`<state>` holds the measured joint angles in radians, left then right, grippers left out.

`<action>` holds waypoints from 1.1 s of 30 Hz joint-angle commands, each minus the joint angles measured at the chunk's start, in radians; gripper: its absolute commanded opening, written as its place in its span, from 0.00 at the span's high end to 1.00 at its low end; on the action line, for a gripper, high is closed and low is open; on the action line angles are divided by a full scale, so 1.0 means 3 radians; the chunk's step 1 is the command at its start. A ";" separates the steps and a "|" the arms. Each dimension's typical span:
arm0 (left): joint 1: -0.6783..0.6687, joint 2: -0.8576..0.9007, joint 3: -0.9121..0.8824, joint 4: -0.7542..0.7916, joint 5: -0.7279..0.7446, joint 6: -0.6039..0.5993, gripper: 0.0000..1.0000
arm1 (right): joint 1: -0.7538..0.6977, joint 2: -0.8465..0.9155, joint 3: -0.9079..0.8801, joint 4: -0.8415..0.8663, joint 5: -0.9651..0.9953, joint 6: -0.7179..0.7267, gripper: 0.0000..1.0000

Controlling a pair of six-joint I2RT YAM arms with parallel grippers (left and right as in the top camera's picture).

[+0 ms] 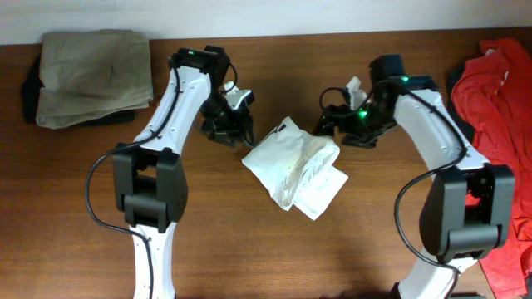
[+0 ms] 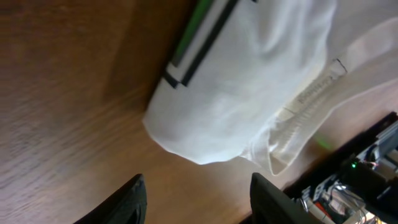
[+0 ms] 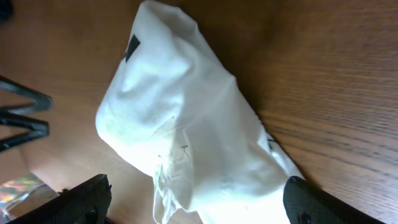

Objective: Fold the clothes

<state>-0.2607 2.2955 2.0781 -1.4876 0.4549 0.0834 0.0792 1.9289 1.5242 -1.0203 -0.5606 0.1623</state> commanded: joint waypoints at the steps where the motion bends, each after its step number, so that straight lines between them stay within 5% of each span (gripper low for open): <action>1: 0.0037 -0.0060 -0.0031 0.0008 -0.0038 0.0064 0.45 | 0.0159 0.0086 0.0069 -0.0028 0.0443 0.0127 0.09; 5: 0.0037 -0.0060 -0.0031 0.0023 -0.0038 0.0065 0.44 | 0.0178 0.0244 0.0057 -0.0135 0.0446 0.0126 0.21; 12: 0.0037 -0.0060 -0.0031 0.0020 -0.0175 0.0064 0.44 | 0.0165 0.0277 0.0057 -0.0539 0.1195 0.0126 0.95; 16: 0.0037 -0.0060 -0.0031 0.0022 -0.0175 0.0064 0.44 | 0.0165 0.0277 0.0057 -0.0744 0.1644 0.0127 0.96; 22: 0.0037 -0.0060 -0.0031 0.0033 -0.0174 0.0064 0.43 | 0.0170 0.0277 0.0056 -0.1006 0.1820 0.0126 0.85; 25: 0.0037 -0.0060 -0.0031 0.0033 -0.0175 0.0064 0.43 | 0.0172 0.0277 0.0056 -0.1322 0.2021 0.0126 0.65; 28: 0.0037 -0.0060 -0.0031 0.0036 -0.0174 0.0064 0.43 | 0.0172 0.0277 0.0056 -0.1619 0.2126 0.0126 0.55; 33: 0.0034 -0.0060 -0.0031 0.0039 -0.0174 0.0064 0.41 | 0.0169 0.0245 0.0094 -0.1689 0.2101 0.0201 0.62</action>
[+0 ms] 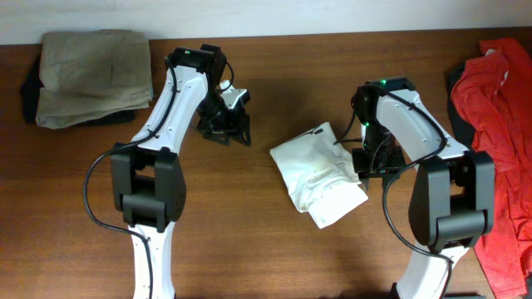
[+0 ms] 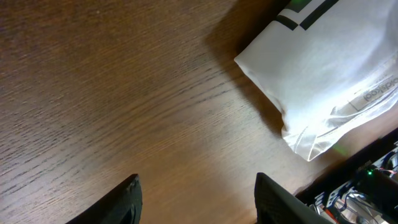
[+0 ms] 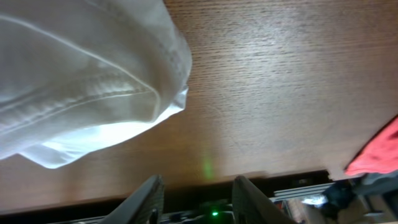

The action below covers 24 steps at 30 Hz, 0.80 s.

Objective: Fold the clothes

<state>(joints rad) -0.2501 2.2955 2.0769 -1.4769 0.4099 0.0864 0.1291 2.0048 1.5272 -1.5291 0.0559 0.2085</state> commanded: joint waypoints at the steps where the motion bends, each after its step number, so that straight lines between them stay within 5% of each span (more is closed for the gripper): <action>1: -0.0001 -0.0060 -0.0027 0.0010 -0.0024 0.0053 0.41 | 0.0003 -0.0028 0.0127 0.0009 -0.0009 0.0047 0.62; 8: -0.0001 -0.0060 -0.0027 0.0064 -0.0024 0.0053 0.40 | 0.0178 -0.0247 0.0360 0.0197 -0.0888 -0.0357 0.42; 10: -0.0001 -0.0060 -0.0027 0.0072 -0.0024 0.0053 0.39 | 0.0356 -0.0247 0.0137 0.0469 -0.0874 -0.0354 0.18; 12: -0.0001 -0.0061 -0.0027 0.0070 -0.0024 0.0053 0.39 | 0.0478 -0.0247 -0.0080 0.0666 -0.0874 -0.0144 0.17; 15: -0.0001 -0.0060 -0.0027 0.0074 -0.0024 0.0053 0.38 | 0.0525 -0.0247 -0.0192 0.0799 -0.0876 0.0516 0.34; 24: -0.0001 -0.0060 -0.0027 0.0074 -0.0024 0.0055 0.38 | 0.0530 -0.0254 -0.0375 0.0903 -0.0671 0.1172 0.36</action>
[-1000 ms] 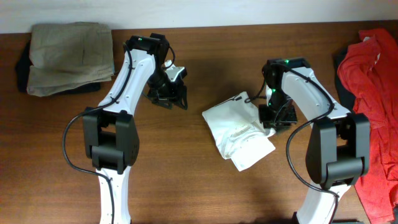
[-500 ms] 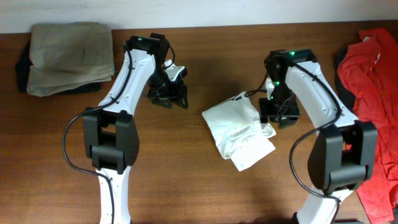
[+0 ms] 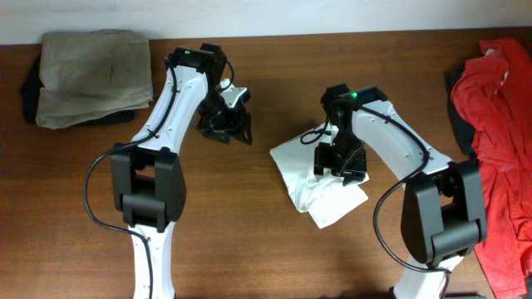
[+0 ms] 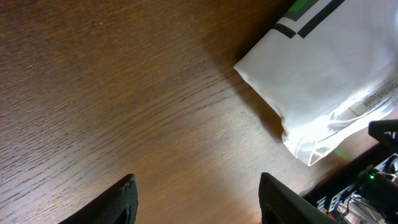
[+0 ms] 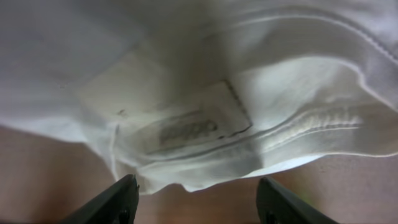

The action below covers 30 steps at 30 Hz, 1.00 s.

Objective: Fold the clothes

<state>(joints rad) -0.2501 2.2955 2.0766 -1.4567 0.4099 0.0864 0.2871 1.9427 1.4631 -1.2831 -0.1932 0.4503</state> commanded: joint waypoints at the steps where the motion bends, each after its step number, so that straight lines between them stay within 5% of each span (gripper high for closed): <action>1: -0.0001 -0.0060 -0.0025 0.0006 -0.0024 0.0055 0.38 | 0.0003 -0.0046 -0.0224 0.0154 0.0141 0.0417 0.36; 4: -0.0001 -0.0060 -0.0025 0.0009 -0.0025 0.0055 0.37 | 0.0020 -0.0046 -0.0356 0.0322 0.0146 0.0563 0.37; 7: -0.0001 -0.0060 -0.0025 0.0017 -0.0025 0.0055 0.37 | 0.0024 -0.0047 -0.0359 0.0323 0.0174 0.0559 0.59; 11: -0.0001 -0.0060 -0.0025 0.0017 -0.0024 0.0055 0.37 | 0.0024 -0.0047 -0.0359 0.0304 0.0346 0.0558 0.64; 14: -0.0001 -0.0060 -0.0025 0.0017 -0.0025 0.0055 0.37 | 0.0024 -0.0047 -0.0359 0.0303 0.0463 0.0559 0.95; 15: -0.0001 -0.0060 -0.0025 0.0017 -0.0025 0.0055 0.37 | 0.0024 -0.0047 -0.0357 0.0275 0.0504 0.0557 0.96; 25: -0.0001 -0.0060 -0.0025 0.0047 -0.0024 0.0055 0.37 | 0.0020 -0.0132 -0.0357 -0.0744 0.1550 0.0722 0.96; 26: -0.0001 -0.0060 -0.0025 0.0048 -0.0024 0.0055 0.37 | 0.0022 -0.0132 -0.0360 -0.0762 0.1546 0.0721 0.91; 27: -0.0001 -0.0060 -0.0025 0.0045 -0.0024 0.0055 0.37 | 0.0020 -0.0131 -0.0413 -0.0696 0.1549 0.0720 0.70; 30: -0.0001 -0.0060 -0.0025 0.0042 -0.0024 0.0055 0.37 | -0.0010 -0.0131 -0.0680 -0.0497 0.1559 0.0727 0.51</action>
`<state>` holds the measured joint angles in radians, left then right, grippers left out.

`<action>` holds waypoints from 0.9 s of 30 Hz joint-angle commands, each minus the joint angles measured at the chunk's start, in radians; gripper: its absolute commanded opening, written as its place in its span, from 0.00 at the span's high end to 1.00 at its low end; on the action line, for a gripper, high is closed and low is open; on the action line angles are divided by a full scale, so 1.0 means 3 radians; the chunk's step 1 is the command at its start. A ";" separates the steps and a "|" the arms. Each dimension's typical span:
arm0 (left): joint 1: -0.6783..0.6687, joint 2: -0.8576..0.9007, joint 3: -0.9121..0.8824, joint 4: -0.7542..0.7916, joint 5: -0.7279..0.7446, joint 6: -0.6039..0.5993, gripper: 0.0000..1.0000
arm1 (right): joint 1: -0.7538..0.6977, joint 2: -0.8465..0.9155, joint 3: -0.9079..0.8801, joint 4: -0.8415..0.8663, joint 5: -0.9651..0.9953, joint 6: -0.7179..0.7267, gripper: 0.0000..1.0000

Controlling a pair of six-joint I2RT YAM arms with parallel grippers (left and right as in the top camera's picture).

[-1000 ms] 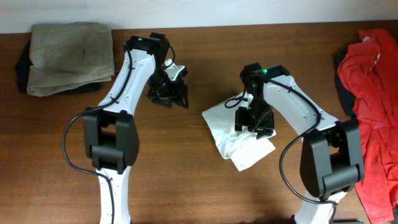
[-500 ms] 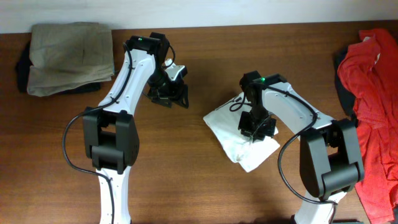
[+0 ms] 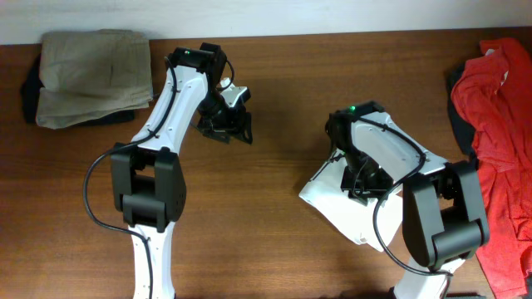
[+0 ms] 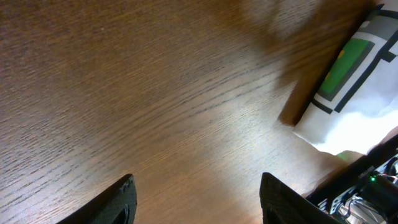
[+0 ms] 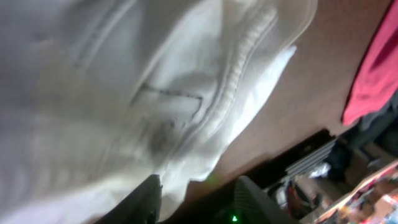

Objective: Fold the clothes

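Observation:
A crumpled white garment [image 3: 337, 212] lies on the wooden table [image 3: 266, 241] at the front right; in the left wrist view its edge with a green and black label [image 4: 351, 71] shows at far right. My right gripper [image 3: 362, 178] sits on the garment's back edge. In the right wrist view the right gripper [image 5: 199, 200] has its jaws narrowed, with a fold of the white garment [image 5: 124, 93] between them. My left gripper [image 3: 224, 126] hovers open over bare wood left of centre, and the left gripper [image 4: 196, 196] has nothing between its fingers.
A folded khaki pile [image 3: 91, 71] on a dark garment [image 3: 32, 83] lies at the back left corner. A heap of red clothes [image 3: 495, 116] runs along the right edge, its red cloth [image 5: 376, 62] close to the right gripper.
The right gripper was wide open on the white garment; now its jaws are narrowed on a fold. Garment and gripper sit farther toward the front right. The left arm has not moved.
The white garment lay at the centre between both open grippers. Then it lay farther right, with the right gripper at its right edge. Then the right gripper sat wide open on top of it. Now the garment lies at the front right, held by that gripper.

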<state>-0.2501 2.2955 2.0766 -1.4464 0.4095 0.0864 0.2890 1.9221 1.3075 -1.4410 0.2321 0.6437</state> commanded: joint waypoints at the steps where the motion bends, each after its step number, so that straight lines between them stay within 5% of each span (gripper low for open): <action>1: -0.0001 -0.0060 -0.0025 0.0009 -0.0022 0.0055 0.31 | -0.0081 -0.0062 -0.0196 0.0001 0.0178 0.0111 0.48; 4: -0.0008 -0.0060 -0.0025 0.0050 -0.0019 0.0056 0.22 | -0.0373 -0.0270 -0.0042 -0.0095 0.0324 0.0233 0.47; 9: -0.0158 -0.0060 -0.0028 0.0320 0.0323 0.0083 0.17 | -0.1052 -0.0866 0.0474 -0.0093 0.0095 -0.0384 0.40; 10: -0.0202 -0.0060 -0.0041 0.0418 0.0387 0.0083 0.15 | -0.1185 -0.0949 0.0526 -0.0065 -0.0003 -0.0500 0.36; 12: -0.0350 -0.0053 -0.0092 0.0715 0.0764 0.0225 0.01 | -0.1502 -0.1059 0.0591 0.0104 -0.0393 -0.0927 0.07; 13: -0.0422 -0.0052 -0.0140 0.0843 0.0942 0.0244 0.01 | -0.1663 -0.1063 0.0623 0.0151 -0.0596 -0.1104 0.01; 19: -0.0786 -0.0013 -0.0657 0.1134 0.1584 0.0518 0.01 | -0.2247 -0.1063 0.0629 0.0168 -0.1264 -0.1605 0.01; 27: -0.1099 -0.0003 -0.1403 0.1659 0.2089 0.0487 0.01 | -0.2274 -0.1063 0.0629 0.0169 -0.1275 -0.1610 0.01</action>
<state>-0.5381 2.2967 1.6970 -0.9741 0.9634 0.2188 -0.3859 1.6073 1.4822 -1.3895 -0.1341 0.1749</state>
